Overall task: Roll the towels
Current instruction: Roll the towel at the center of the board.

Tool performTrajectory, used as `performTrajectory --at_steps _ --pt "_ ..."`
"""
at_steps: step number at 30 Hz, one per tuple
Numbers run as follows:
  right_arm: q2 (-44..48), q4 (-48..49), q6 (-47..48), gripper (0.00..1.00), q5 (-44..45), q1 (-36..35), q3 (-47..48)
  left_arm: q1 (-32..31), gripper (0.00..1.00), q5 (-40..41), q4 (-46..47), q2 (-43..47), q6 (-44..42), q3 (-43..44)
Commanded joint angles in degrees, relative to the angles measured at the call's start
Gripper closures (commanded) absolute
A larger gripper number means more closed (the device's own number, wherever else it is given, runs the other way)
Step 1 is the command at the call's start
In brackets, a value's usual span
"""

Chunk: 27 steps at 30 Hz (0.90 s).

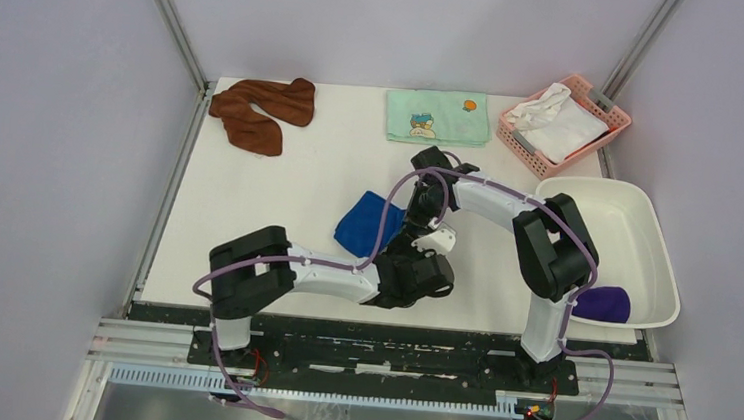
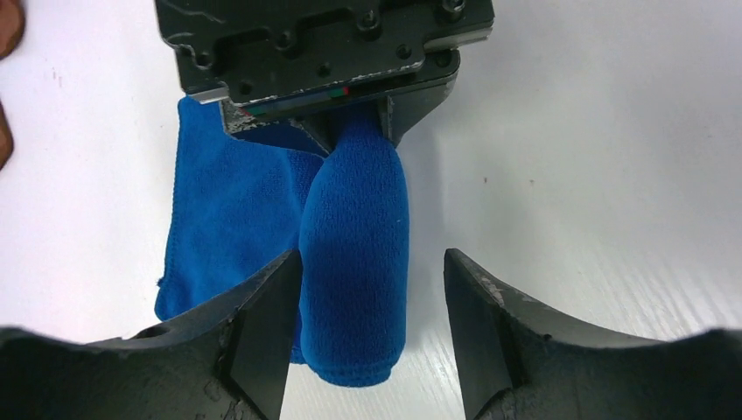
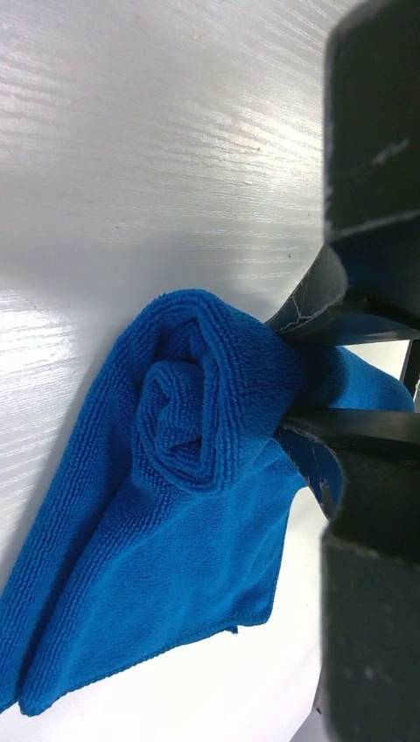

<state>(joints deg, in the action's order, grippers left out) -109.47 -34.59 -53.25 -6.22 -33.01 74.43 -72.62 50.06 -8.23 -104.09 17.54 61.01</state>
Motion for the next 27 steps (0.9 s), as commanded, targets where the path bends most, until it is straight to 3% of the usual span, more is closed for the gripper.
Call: performTrajectory --at_steps 1,8,18,22,27 --pt "-0.66 -3.47 0.39 0.66 1.27 -0.38 0.94 -0.07 0.34 5.28 4.51 -2.41 -5.87 2.75" --pt "-0.58 -3.05 0.51 0.66 0.24 -0.34 0.98 0.03 0.40 5.14 2.35 -7.99 -6.38 4.82" --pt "1.20 1.22 1.04 0.60 -3.38 -0.20 -0.02 3.37 0.83 -2.52 0.31 -4.73 -1.65 1.92" --pt "3.97 5.14 3.06 0.51 -6.37 0.75 -1.86 7.71 0.96 -14.24 4.43 1.51 1.12 -3.13" --pt "8.13 13.67 3.52 0.40 -11.18 4.10 -7.79 16.90 0.97 -35.18 10.11 8.88 6.87 -10.22"
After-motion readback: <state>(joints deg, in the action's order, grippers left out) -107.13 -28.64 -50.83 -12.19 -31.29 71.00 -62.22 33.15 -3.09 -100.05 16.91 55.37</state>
